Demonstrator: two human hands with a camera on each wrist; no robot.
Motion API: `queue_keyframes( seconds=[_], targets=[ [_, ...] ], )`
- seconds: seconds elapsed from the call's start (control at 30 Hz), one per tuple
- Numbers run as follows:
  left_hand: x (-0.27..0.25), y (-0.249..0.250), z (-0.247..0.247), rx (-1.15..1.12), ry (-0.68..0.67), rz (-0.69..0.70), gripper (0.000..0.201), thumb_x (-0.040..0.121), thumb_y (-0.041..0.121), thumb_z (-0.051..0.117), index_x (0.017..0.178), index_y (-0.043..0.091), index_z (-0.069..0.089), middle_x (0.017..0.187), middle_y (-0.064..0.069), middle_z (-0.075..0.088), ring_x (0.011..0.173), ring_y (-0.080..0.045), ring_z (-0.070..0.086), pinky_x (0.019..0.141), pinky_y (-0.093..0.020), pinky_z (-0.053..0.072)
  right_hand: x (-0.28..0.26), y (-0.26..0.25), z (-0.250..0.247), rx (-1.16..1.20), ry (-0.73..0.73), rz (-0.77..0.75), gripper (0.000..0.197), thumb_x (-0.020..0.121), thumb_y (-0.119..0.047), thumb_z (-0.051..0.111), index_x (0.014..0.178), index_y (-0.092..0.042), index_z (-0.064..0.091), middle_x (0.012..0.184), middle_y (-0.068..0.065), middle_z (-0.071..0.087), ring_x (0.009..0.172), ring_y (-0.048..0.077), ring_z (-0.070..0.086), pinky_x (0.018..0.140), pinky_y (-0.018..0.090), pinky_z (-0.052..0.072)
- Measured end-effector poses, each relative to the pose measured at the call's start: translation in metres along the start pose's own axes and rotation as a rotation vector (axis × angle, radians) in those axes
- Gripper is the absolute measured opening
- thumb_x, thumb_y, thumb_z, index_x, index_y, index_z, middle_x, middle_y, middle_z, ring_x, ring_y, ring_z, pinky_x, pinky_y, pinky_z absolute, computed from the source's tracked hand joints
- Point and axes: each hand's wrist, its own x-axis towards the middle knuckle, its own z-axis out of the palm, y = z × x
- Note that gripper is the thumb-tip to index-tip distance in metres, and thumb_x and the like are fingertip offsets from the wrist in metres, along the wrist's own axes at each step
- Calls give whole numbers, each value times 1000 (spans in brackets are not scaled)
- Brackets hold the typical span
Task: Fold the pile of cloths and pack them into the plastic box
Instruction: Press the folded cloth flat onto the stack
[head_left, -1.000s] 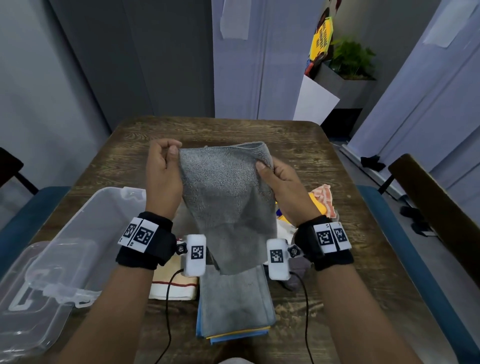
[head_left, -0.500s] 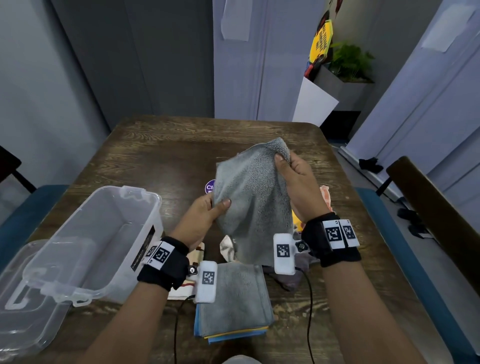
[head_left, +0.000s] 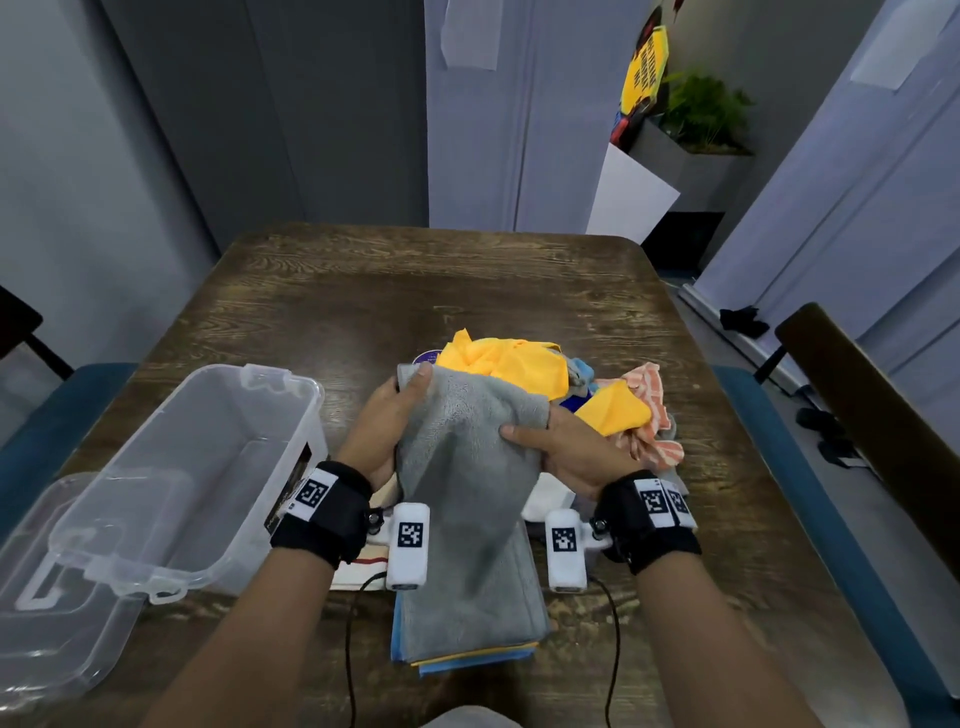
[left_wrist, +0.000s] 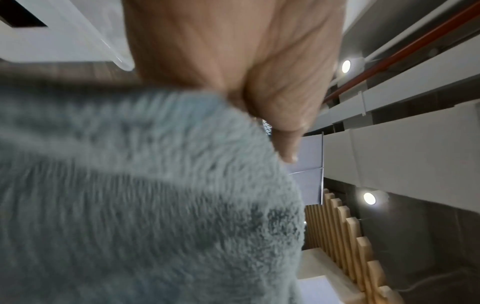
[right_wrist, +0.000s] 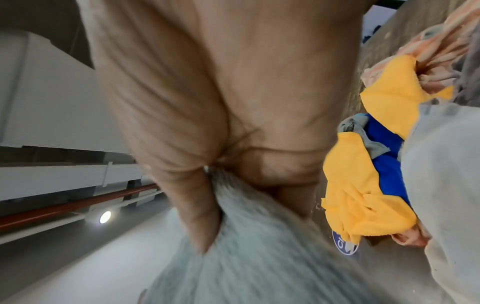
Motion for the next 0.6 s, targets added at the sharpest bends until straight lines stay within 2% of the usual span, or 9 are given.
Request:
queue_keyframes(
  seconds=[0.07,0.13,0.2,0.27,0.37,0.47,0.53,0.6],
  targets=[
    [-4,-10,-8,91,-99,-109,47,98,49,59,124,11,67,119,-11,72,114,-28,67,98,-43,53,1,-1,-3,65,88,-34,34,99,-7,59,132,-3,59,127,16,68,118,31,65,98,42,54],
    [-6,-25,-16,193,-192,-183,49,92,48,67,125,12,68,120,-10,72,118,-32,65,100,-46,51,4,-4,-9,106,201,-48,30,99,-10,60,127,1,60,121,19,70,112,33,68,91,40,57],
    [-7,-35,-17,214,-233,-203,45,92,38,66,127,9,66,121,-10,72,117,-29,65,89,-35,55,4,-6,-15,155,259,-29,35,98,-15,63,126,6,59,117,23,70,104,35,70,84,40,59],
    [-7,-35,-13,173,-220,-188,39,96,29,61,129,7,64,122,-12,71,110,-23,68,79,-27,56,2,-7,-19,238,221,-16,36,98,-15,63,126,8,59,120,26,67,104,34,69,89,41,57],
    [-1,-31,-10,73,-134,-126,35,98,15,61,131,5,60,123,-14,70,104,-21,70,73,-26,58,-1,-1,-25,223,97,-7,41,99,-7,57,138,3,52,135,22,61,125,36,59,107,49,46],
    [9,-28,-18,51,-91,-103,40,95,9,64,134,5,56,125,-14,69,115,-28,67,85,-34,60,3,8,-27,21,111,5,43,100,2,52,141,-8,51,136,12,63,125,30,61,108,51,47],
    [11,-26,-22,104,-133,-116,39,95,5,63,133,5,57,125,-14,69,118,-32,64,96,-43,56,5,11,-29,-81,156,11,39,100,3,52,136,-11,56,132,9,66,122,28,63,106,50,48],
    [10,-25,-24,159,-185,-131,39,94,1,62,132,8,58,124,-12,70,118,-30,65,98,-47,54,8,12,-32,-174,180,11,36,100,2,53,133,-13,59,130,7,67,122,27,63,105,47,50]
  ],
)
